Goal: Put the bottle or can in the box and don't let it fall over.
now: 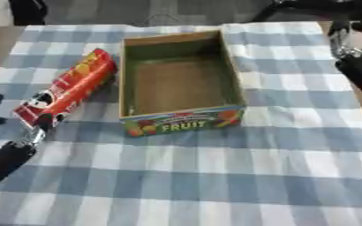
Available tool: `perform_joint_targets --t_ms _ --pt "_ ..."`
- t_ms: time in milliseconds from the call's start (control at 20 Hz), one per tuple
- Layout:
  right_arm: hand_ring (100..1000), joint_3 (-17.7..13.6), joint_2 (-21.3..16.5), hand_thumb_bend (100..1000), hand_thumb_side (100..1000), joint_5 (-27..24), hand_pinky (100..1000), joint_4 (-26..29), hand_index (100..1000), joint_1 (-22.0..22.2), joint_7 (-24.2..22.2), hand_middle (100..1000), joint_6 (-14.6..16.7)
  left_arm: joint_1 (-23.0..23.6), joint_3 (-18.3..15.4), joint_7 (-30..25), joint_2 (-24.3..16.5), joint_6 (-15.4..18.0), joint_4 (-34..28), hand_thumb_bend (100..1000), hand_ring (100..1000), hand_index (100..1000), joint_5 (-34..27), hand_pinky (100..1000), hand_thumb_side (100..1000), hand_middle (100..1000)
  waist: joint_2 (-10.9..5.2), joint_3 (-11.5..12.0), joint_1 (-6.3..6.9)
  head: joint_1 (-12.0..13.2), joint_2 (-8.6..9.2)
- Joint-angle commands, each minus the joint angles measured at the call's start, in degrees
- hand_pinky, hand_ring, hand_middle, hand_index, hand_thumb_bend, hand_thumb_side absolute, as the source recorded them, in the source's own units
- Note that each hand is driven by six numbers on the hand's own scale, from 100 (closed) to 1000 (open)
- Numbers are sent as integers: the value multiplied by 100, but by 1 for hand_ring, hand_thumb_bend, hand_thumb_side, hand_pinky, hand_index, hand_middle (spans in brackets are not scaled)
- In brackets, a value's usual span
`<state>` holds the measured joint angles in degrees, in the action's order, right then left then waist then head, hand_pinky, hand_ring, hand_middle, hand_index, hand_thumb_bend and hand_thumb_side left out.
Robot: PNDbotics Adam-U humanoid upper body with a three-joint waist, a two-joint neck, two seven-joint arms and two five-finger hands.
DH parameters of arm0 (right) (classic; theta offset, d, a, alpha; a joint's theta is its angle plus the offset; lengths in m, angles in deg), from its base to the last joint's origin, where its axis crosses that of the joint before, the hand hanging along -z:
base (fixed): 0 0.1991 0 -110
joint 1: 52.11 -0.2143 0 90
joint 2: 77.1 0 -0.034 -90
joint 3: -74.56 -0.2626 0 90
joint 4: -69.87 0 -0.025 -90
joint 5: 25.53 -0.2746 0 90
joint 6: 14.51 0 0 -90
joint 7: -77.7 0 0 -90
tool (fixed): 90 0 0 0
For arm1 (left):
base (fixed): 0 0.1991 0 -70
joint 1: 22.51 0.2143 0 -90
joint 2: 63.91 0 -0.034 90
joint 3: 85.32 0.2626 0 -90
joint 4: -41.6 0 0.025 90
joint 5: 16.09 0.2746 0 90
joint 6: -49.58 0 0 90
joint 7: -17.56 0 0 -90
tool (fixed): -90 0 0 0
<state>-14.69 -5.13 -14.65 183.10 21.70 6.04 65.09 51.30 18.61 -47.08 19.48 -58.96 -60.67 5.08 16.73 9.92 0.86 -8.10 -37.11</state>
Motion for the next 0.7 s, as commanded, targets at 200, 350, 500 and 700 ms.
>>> perform_joint_targets --t_ms 200,350,500,700 --pt "840 -27 -81 100 675 43 857 117 894 -90 -23 917 0 -236 38 -58 -44 36 103 617 644 832 222 673 599 749 36 -24 -34 56 146" --pt "840 -28 -85 100 677 47 857 117 894 -89 -22 918 -4 -319 40 -99 -50 26 183 619 646 833 289 675 601 750 68 -41 -28 41 173" --pt "840 -25 -83 100 680 48 857 120 895 -88 -23 918 -5 -416 40 -141 -64 27 248 621 651 835 305 678 601 755 101 -59 -23 -15 189" --pt "840 -23 -80 100 681 50 857 124 895 -86 -26 918 -5 -537 47 -188 -70 36 342 625 658 836 348 683 597 760 133 -77 -16 20 218"
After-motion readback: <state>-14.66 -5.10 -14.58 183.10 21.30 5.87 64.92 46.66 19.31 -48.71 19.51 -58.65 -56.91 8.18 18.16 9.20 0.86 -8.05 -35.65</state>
